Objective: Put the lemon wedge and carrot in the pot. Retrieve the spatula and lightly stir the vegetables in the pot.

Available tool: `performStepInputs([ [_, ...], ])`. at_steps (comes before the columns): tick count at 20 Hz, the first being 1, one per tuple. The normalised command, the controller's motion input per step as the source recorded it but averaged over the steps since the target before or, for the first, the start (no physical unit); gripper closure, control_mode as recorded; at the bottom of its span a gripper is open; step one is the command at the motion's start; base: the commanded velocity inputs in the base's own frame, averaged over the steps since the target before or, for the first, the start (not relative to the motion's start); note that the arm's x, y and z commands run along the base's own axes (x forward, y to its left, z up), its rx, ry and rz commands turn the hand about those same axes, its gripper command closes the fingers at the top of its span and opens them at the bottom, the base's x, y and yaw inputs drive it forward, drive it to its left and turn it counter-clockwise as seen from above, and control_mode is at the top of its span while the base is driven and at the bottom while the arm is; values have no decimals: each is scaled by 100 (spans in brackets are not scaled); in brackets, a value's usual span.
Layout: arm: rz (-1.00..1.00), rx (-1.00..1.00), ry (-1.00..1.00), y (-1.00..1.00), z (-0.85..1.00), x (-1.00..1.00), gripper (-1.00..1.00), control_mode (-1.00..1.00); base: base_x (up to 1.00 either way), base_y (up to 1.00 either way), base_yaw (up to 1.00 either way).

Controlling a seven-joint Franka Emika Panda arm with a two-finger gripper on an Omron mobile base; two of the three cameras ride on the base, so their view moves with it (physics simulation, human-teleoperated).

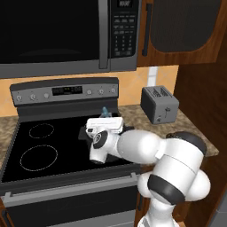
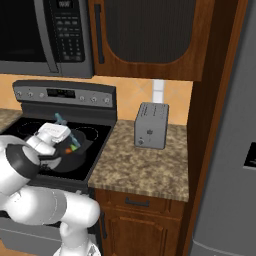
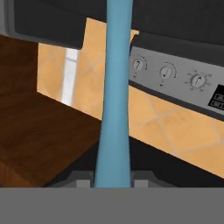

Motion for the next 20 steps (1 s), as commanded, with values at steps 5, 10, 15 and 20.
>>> performStepInputs([
  [5,5,2,-1,8,-94,2,100,-100,0,0,0],
  [10,-1,10,0,8,-97,-40,100,-100,0,0,0],
  [15,-18,12,-1,24,-53,-85,100,-100,0,0,0],
  [20,-21,14,0,4,-16,-22,100,-100,0,0,0],
])
